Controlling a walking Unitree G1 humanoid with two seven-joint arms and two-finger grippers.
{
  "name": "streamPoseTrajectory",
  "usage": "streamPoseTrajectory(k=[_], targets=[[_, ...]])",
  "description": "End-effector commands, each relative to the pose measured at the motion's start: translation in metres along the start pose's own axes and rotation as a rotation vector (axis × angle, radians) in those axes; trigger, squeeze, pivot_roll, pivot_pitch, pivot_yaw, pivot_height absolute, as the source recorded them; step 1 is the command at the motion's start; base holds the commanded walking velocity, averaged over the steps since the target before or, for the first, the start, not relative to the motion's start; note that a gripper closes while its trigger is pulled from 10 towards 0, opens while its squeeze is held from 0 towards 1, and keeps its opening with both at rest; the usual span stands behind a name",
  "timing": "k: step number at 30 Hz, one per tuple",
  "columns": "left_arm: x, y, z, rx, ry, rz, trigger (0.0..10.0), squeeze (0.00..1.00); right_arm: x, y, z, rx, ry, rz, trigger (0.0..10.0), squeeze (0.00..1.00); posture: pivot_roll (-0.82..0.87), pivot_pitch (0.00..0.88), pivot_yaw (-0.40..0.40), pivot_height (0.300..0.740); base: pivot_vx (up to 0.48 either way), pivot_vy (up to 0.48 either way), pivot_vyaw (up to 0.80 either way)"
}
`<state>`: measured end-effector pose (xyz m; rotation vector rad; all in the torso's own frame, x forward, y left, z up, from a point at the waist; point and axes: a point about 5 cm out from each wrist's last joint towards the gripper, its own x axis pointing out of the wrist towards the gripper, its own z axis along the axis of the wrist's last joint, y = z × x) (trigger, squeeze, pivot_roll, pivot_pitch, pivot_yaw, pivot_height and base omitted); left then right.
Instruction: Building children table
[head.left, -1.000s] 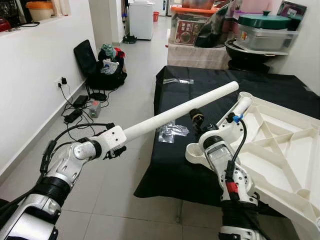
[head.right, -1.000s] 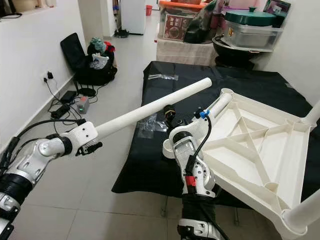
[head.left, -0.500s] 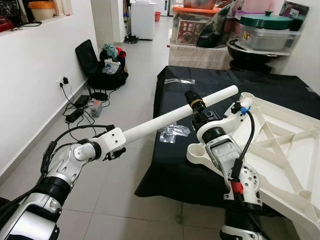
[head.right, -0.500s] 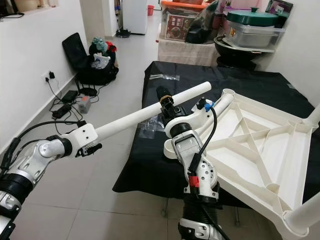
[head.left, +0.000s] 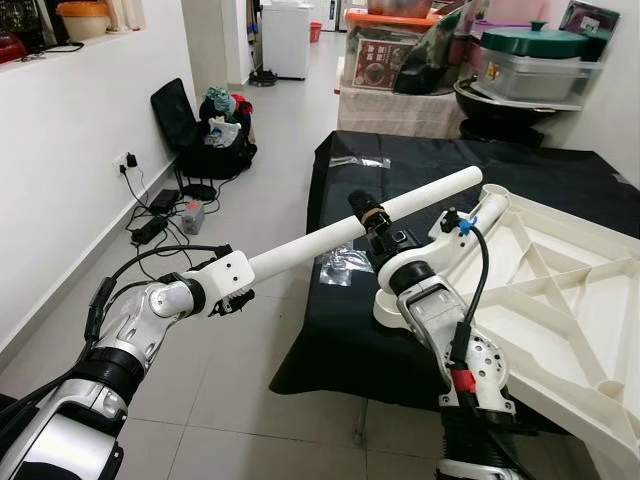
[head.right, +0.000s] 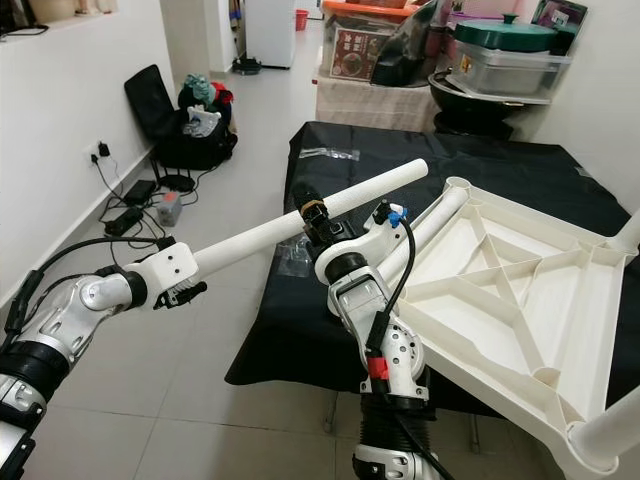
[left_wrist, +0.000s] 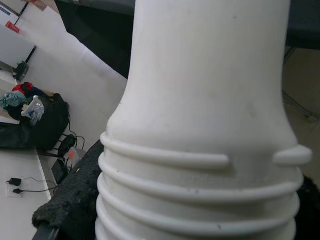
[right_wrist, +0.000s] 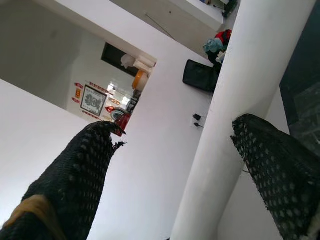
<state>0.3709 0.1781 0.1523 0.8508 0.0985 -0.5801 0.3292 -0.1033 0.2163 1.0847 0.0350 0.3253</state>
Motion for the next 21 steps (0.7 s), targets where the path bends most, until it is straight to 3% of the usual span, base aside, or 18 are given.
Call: streamPoseTrajectory(k=[1, 9, 15, 21], targets=[[0.0, 0.003, 0.001, 0.003, -0.01, 0.01, 10.0, 0.0, -0.004, -0.005, -0.03, 0.117, 0.054, -0.039, 10.0, 0.0, 0.08, 0.0, -0.068, 0.74, 0.0, 0.0, 0.0], [0.0, 0.002, 0.002, 0.002, -0.016, 0.01, 10.0, 0.0, -0.007, -0.011, -0.023, 0.09, 0.052, -0.063, 10.0, 0.0, 0.08, 0.0, -0.068, 0.74, 0.0, 0.0, 0.0], [0.002, 0.002, 0.008, 0.003, -0.041, 0.005, 10.0, 0.0, -0.002, -0.017, -0.041, 0.07, 0.095, -0.118, 10.0, 0.0, 0.09, 0.0, -0.07, 0.74, 0.0, 0.0, 0.0], [0.003, 0.003, 0.012, 0.002, -0.058, 0.004, 10.0, 0.0, 0.007, -0.019, -0.043, 0.057, 0.087, -0.14, 10.0, 0.0, 0.1, 0.0, -0.073, 0.74, 0.0, 0.0, 0.0]])
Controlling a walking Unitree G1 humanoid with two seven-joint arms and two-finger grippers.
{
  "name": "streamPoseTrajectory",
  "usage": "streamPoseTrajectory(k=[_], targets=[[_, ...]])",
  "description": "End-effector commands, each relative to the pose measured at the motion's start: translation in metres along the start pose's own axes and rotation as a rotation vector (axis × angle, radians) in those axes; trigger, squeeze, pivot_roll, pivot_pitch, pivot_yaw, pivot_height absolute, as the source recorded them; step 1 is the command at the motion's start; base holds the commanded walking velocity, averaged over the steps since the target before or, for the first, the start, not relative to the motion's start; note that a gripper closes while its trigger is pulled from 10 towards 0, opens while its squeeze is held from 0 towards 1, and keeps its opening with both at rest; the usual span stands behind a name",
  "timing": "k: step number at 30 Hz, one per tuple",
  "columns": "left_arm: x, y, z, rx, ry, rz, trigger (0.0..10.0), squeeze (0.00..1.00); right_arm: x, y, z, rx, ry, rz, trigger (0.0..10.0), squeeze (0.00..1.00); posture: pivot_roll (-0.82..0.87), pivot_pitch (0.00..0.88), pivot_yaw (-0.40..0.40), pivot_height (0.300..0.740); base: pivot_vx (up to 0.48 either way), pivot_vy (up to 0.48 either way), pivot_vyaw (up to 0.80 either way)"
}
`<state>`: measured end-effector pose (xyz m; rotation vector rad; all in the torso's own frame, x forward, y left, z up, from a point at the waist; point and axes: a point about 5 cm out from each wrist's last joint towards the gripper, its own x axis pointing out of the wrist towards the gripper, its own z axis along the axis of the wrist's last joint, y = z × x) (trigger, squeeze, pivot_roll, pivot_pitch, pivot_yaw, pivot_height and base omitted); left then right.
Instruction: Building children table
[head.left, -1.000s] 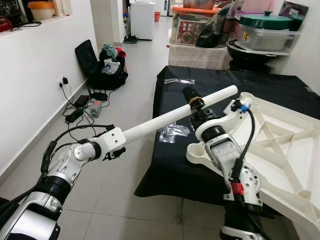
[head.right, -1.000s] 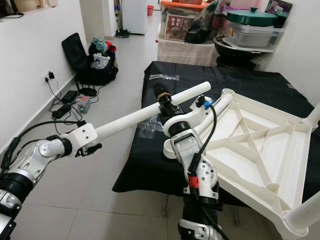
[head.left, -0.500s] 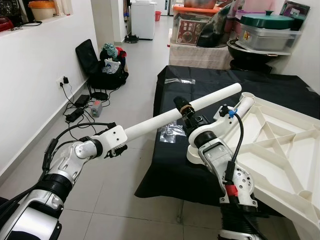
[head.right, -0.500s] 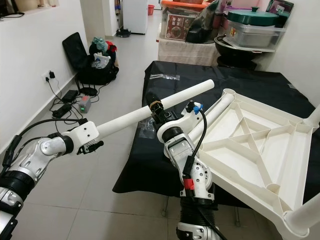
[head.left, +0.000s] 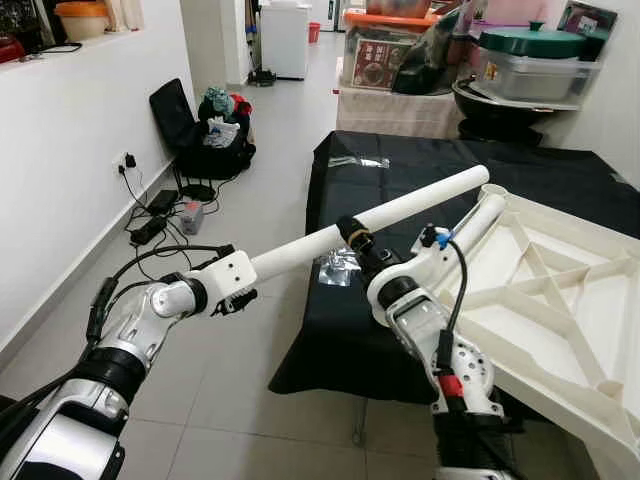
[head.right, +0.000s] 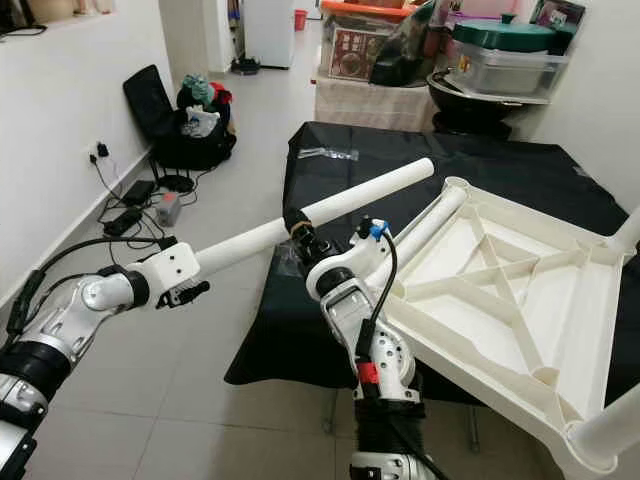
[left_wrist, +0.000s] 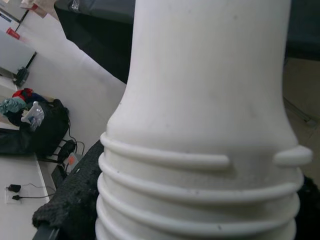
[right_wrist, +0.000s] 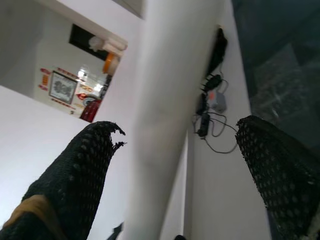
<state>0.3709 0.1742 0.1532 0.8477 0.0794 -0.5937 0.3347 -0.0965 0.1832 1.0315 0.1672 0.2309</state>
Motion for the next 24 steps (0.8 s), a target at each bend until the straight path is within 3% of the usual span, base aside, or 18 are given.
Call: streamPoseTrajectory(k=[1, 14, 24], targets=[[0.002, 0.004, 0.008, -0.001, -0.036, 0.009, 10.0, 0.0, 0.004, 0.009, -0.022, 0.089, 0.026, 0.008, 10.0, 0.0, 0.1, 0.0, -0.073, 0.74, 0.0, 0.0, 0.0], [0.005, -0.001, 0.011, -0.006, -0.049, -0.007, 10.0, 0.0, 0.017, 0.019, -0.018, 0.132, -0.026, 0.001, 10.0, 0.0, 0.1, 0.0, -0.071, 0.74, 0.0, 0.0, 0.0], [0.004, -0.003, 0.008, -0.004, -0.039, -0.015, 9.8, 0.0, 0.012, 0.041, -0.021, 0.225, 0.019, 0.131, 10.0, 0.0, 0.09, 0.0, -0.071, 0.74, 0.0, 0.0, 0.0]])
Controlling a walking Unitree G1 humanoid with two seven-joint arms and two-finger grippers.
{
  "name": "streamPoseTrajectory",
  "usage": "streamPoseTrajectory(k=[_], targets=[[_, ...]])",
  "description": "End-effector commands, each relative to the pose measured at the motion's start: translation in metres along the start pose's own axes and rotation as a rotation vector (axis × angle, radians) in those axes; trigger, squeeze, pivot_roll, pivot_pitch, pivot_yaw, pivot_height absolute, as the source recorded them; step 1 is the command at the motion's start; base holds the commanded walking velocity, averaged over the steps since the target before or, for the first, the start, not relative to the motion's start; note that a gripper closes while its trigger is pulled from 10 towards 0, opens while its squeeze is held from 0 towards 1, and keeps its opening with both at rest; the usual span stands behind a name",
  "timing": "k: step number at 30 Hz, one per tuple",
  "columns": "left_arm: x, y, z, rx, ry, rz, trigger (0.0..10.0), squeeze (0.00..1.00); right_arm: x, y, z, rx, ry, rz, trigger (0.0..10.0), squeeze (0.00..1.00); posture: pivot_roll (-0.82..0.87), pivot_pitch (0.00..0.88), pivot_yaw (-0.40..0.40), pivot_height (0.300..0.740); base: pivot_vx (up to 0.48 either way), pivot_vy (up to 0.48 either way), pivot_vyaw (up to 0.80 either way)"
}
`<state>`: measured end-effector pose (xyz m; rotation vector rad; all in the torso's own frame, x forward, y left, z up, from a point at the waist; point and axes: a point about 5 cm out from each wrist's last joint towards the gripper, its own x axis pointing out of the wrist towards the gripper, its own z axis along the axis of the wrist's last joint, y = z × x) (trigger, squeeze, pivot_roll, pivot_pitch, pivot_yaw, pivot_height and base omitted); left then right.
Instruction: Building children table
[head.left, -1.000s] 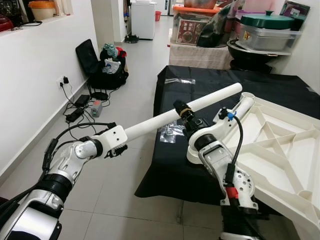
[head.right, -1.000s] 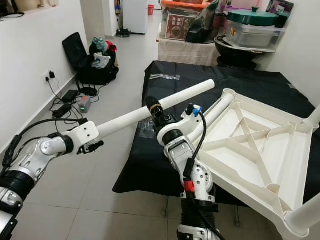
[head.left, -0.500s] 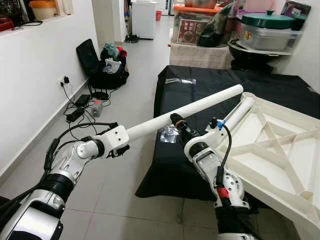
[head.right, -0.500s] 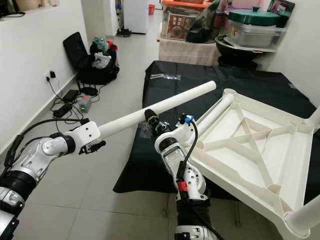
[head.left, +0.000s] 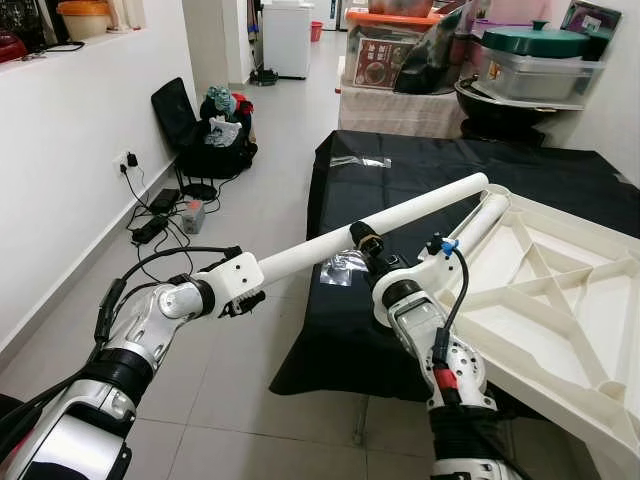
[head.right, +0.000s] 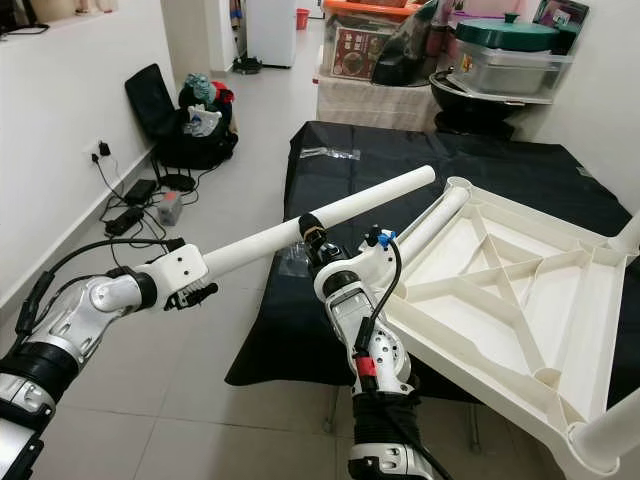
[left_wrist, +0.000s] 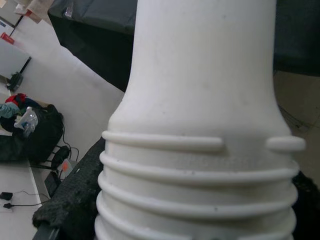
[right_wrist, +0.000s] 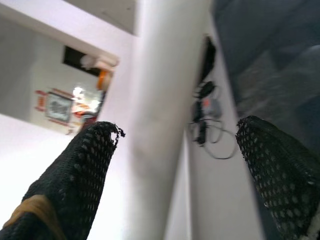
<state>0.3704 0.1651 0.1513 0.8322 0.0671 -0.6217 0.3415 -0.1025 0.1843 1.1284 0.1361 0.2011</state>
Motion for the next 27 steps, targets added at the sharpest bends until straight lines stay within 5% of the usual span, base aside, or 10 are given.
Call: streamPoseTrajectory(k=[1, 16, 27], targets=[[0.0, 0.003, 0.002, 0.005, -0.014, 0.004, 9.8, 0.0, 0.005, 0.043, -0.033, 0.142, 0.076, 0.137, 10.0, 0.0, 0.09, 0.0, -0.071, 0.74, 0.0, 0.0, 0.0], [0.003, -0.001, 0.017, 0.014, -0.084, -0.028, 9.8, 0.0, 0.016, 0.036, -0.05, 0.137, 0.115, 0.102, 10.0, 0.0, 0.11, 0.0, -0.078, 0.74, 0.0, 0.0, 0.0], [0.005, -0.014, 0.021, 0.031, -0.112, -0.085, 9.9, 0.0, 0.02, 0.04, -0.042, 0.152, 0.087, 0.107, 10.0, 0.0, 0.1, 0.0, -0.073, 0.74, 0.0, 0.0, 0.0]])
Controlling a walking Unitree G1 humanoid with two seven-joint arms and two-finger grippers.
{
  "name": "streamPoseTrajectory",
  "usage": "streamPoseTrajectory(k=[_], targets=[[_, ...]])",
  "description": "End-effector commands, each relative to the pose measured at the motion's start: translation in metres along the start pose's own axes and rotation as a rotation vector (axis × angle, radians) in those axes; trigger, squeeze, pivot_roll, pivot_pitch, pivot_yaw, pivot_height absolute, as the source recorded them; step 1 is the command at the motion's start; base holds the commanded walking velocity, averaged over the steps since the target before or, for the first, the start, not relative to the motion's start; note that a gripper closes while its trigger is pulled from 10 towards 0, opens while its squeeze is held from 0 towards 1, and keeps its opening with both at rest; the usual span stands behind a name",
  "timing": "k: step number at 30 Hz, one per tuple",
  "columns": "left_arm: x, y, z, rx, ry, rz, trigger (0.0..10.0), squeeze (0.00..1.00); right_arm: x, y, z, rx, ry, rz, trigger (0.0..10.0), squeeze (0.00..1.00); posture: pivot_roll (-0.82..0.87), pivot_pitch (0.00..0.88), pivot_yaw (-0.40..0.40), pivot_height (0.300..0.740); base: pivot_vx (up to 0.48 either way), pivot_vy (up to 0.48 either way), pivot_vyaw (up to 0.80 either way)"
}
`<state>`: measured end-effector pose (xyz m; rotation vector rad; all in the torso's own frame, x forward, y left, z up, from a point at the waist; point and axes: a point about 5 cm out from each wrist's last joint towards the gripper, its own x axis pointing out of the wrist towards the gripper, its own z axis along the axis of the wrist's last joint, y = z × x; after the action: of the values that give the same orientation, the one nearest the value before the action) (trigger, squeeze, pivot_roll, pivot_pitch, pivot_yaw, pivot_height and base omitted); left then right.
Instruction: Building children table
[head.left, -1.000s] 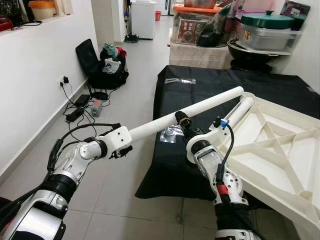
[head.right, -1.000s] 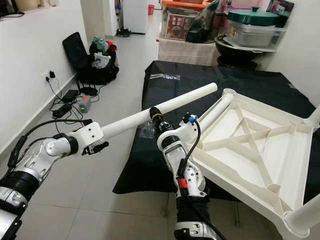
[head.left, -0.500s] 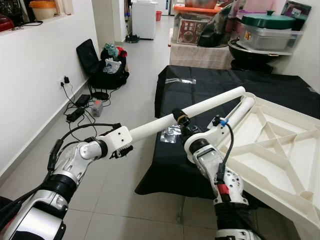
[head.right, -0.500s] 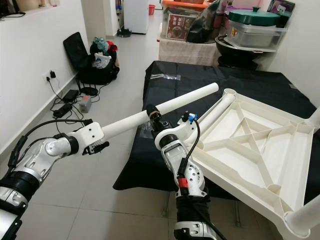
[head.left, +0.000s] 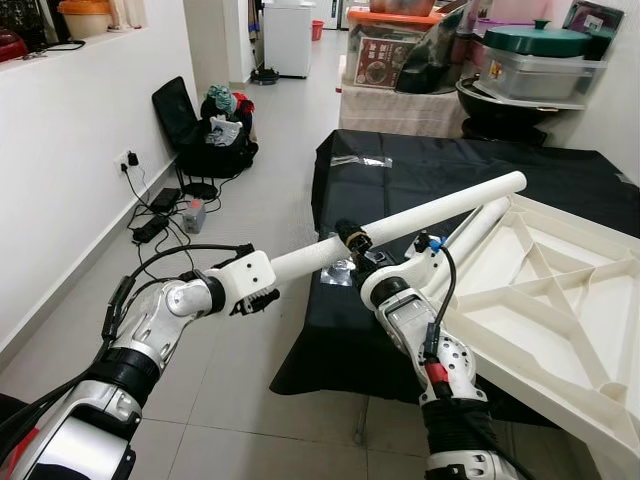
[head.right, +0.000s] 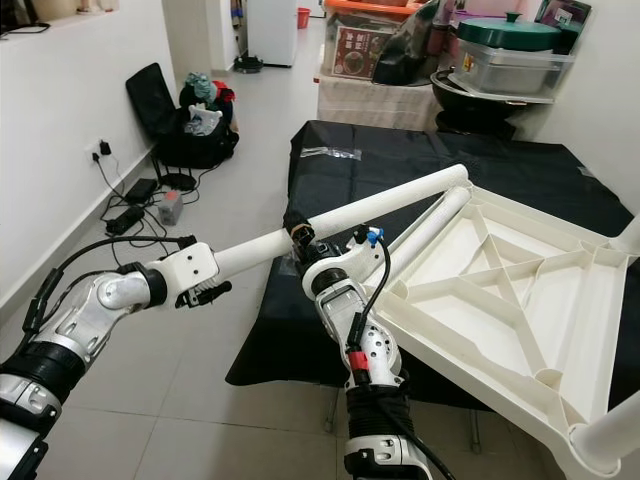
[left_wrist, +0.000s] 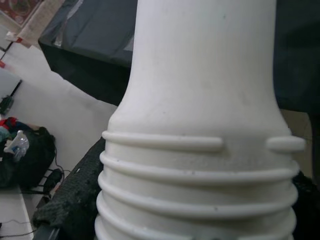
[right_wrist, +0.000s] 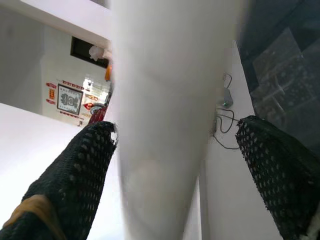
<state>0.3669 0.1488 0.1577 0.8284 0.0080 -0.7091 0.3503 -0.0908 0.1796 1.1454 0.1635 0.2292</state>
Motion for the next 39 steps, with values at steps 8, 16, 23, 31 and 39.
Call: streamPoseTrajectory(k=[8, 16, 23, 31, 39], targets=[[0.004, -0.019, 0.003, 0.01, -0.032, -0.072, 10.0, 0.0, 0.015, 0.042, -0.026, 0.19, -0.01, 0.077, 10.0, 0.0, 0.1, 0.0, -0.069, 0.74, 0.0, 0.0, 0.0], [0.007, -0.02, 0.008, 0.006, -0.047, -0.076, 10.0, 0.0, 0.018, 0.039, -0.024, 0.213, -0.06, 0.049, 10.0, 0.0, 0.1, 0.0, -0.072, 0.74, 0.0, 0.0, 0.0], [0.007, -0.021, 0.008, 0.004, -0.049, -0.076, 9.9, 0.0, 0.016, 0.044, -0.029, 0.233, -0.053, 0.077, 0.0, 0.0, 0.1, 0.0, -0.072, 0.74, 0.0, 0.0, 0.0], [0.008, -0.018, 0.009, 0.001, -0.048, -0.065, 9.7, 0.0, 0.014, 0.045, -0.04, 0.237, -0.006, 0.09, 0.0, 0.0, 0.1, 0.0, -0.072, 0.74, 0.0, 0.0, 0.0], [0.009, -0.018, 0.009, -0.001, -0.05, -0.06, 9.5, 0.0, 0.012, 0.046, -0.047, 0.217, 0.026, 0.1, 4.9, 0.0, 0.1, 0.0, -0.069, 0.74, 0.0, 0.0, 0.0]])
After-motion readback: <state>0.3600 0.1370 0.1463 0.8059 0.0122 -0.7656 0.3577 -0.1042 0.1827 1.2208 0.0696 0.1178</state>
